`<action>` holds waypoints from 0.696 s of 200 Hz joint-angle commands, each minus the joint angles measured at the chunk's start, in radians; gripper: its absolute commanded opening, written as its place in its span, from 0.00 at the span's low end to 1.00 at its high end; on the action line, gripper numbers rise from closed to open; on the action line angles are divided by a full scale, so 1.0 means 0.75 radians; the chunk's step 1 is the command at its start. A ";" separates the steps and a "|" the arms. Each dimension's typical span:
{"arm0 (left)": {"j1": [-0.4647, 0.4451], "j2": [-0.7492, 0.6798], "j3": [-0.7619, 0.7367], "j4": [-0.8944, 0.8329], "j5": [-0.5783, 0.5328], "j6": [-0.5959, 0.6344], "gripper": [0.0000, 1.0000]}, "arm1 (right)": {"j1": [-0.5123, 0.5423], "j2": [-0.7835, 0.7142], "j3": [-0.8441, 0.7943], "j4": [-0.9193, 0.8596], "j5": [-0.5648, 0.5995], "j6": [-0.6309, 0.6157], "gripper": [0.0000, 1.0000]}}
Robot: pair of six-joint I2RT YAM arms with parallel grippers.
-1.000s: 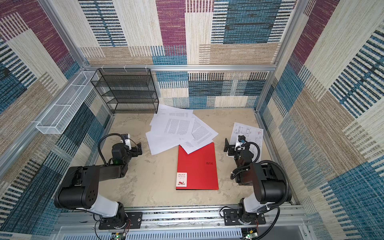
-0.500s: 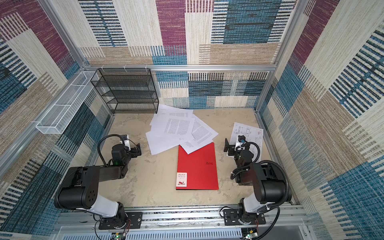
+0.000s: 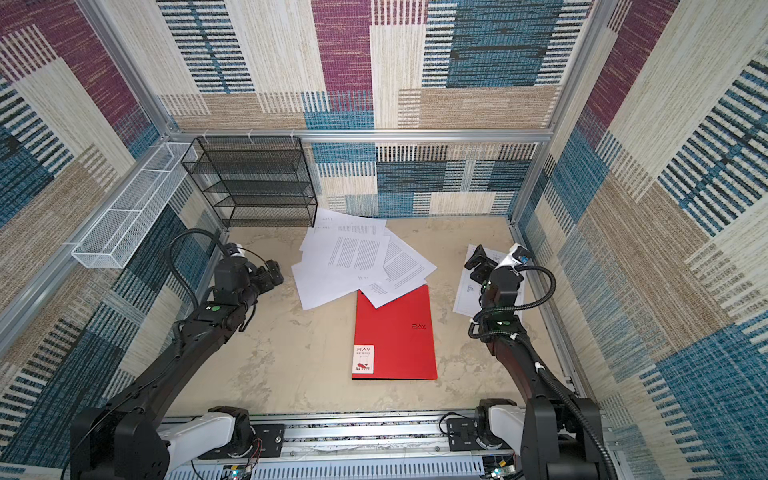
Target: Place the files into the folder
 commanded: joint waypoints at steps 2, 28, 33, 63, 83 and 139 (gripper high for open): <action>-0.138 0.028 0.019 -0.246 0.317 -0.117 0.99 | 0.008 -0.021 -0.001 -0.313 -0.327 0.165 1.00; -0.303 0.167 0.022 -0.238 0.533 -0.129 0.95 | 0.053 0.020 -0.017 -0.542 -0.642 0.088 1.00; -0.342 0.201 0.032 -0.238 0.548 -0.121 0.94 | 0.062 0.021 -0.023 -0.574 -0.672 0.074 1.00; -0.502 0.442 0.105 -0.179 0.619 -0.077 0.86 | 0.168 0.069 -0.059 -0.731 -0.788 0.037 1.00; -0.515 0.604 0.173 -0.121 0.698 -0.085 0.71 | 0.257 0.111 -0.085 -0.686 -0.822 0.041 1.00; -0.529 0.791 0.239 -0.001 0.788 -0.137 0.54 | 0.292 0.319 -0.112 -0.569 -0.840 0.042 1.00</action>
